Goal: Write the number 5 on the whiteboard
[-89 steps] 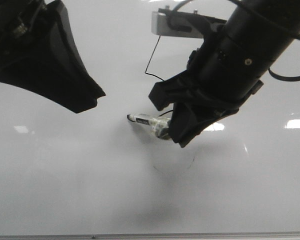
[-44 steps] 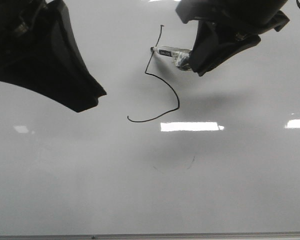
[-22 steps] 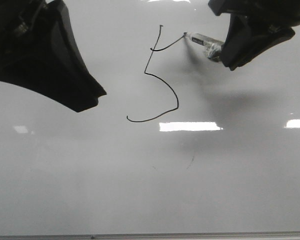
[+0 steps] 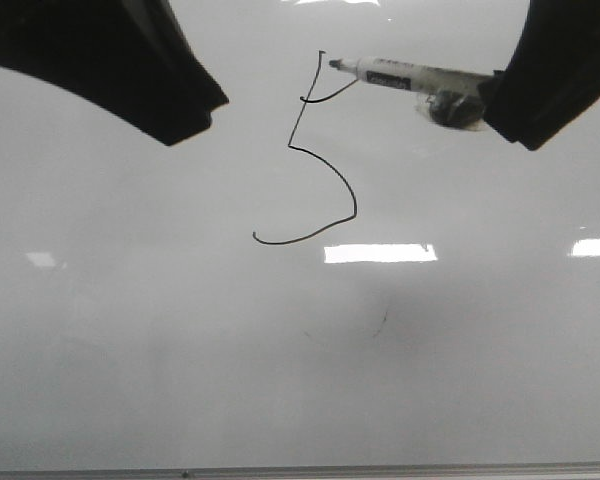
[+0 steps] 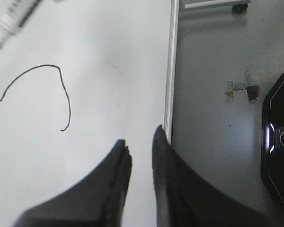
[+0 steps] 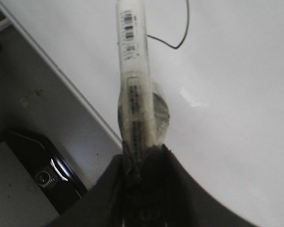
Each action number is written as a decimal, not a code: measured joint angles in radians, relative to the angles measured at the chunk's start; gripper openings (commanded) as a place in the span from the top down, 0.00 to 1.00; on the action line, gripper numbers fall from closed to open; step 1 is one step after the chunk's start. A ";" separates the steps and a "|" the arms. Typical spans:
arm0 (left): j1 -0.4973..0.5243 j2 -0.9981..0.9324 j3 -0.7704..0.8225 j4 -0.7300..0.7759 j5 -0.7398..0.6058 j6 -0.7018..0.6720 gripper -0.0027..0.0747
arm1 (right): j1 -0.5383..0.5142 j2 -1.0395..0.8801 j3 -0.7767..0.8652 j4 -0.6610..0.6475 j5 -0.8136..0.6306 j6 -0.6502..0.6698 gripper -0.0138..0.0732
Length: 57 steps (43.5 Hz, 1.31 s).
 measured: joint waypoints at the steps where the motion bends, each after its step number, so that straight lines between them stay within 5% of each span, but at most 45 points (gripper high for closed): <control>1: 0.000 0.000 -0.011 0.000 0.017 0.000 0.39 | 0.015 -0.002 0.004 0.000 0.005 -0.022 0.91; 6: -0.014 -0.001 -0.066 0.000 0.058 0.002 0.24 | 0.110 -0.006 0.016 -0.004 0.024 -0.090 0.91; 18: -0.104 0.043 -0.123 0.046 0.115 0.006 0.35 | 0.302 -0.006 0.022 -0.004 -0.011 -0.110 0.91; 33: -0.104 0.077 -0.131 0.051 0.119 0.008 0.54 | 0.311 -0.053 0.022 0.015 -0.020 -0.108 0.91; 57: -0.104 0.077 -0.131 0.056 0.074 0.008 0.56 | 0.311 -0.134 0.023 0.037 0.010 -0.108 0.91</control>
